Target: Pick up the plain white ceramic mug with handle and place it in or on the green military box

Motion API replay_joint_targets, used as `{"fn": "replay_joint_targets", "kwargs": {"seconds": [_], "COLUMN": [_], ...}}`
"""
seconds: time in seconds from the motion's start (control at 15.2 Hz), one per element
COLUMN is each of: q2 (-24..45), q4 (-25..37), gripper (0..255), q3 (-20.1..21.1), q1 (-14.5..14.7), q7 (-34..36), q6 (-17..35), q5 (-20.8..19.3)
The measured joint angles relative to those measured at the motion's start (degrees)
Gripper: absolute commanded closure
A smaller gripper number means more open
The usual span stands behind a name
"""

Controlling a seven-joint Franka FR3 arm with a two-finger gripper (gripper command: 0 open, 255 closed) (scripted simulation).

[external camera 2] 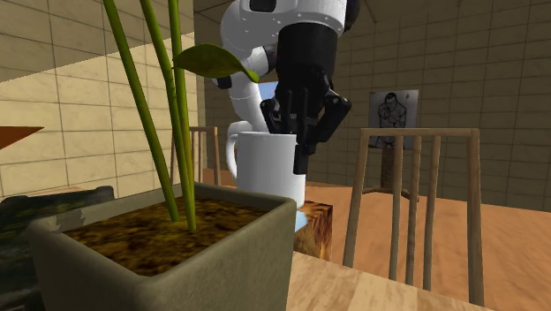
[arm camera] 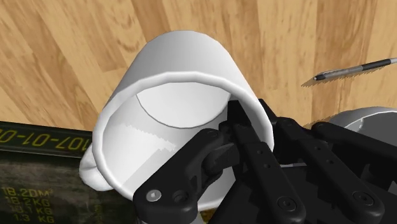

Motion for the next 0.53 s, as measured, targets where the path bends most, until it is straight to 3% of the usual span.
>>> {"fn": "replay_joint_targets", "kwargs": {"seconds": [0.53], "q2": [-0.8], "q4": [3.4], "gripper": [255], "q3": [1.87], "q1": [-0.73], "q7": [-1.82], "q6": [-4.25], "q5": [-0.03]}}
